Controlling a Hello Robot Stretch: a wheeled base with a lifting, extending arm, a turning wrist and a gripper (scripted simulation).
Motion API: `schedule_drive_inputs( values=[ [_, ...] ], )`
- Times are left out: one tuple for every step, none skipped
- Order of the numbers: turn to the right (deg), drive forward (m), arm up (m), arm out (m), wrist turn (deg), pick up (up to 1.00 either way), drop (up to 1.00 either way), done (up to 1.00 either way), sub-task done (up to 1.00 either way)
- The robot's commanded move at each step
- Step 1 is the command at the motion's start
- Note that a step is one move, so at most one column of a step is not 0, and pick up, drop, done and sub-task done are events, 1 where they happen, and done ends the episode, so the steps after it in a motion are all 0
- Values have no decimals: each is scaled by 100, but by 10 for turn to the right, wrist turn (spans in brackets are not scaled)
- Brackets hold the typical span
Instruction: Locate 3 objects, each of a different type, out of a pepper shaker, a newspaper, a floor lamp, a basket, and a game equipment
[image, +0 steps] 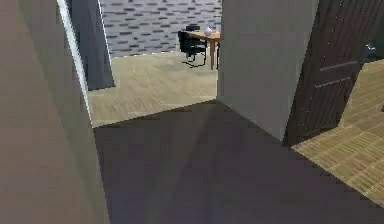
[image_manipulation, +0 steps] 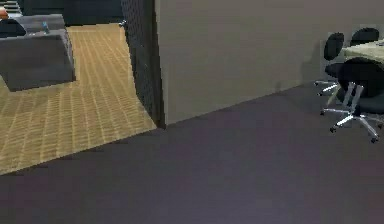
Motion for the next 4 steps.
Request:
schedule_drive_inputs(
  values=[
    [0, 100, 0, 0, 0, 0, 0, 0, 0],
    [0, 100, 0, 0, 0, 0, 0, 0, 0],
    [30, 0, 0, 0, 0, 0, 0, 0, 0],
    [0, 100, 0, 0, 0, 0, 0, 0, 0]
  ],
)
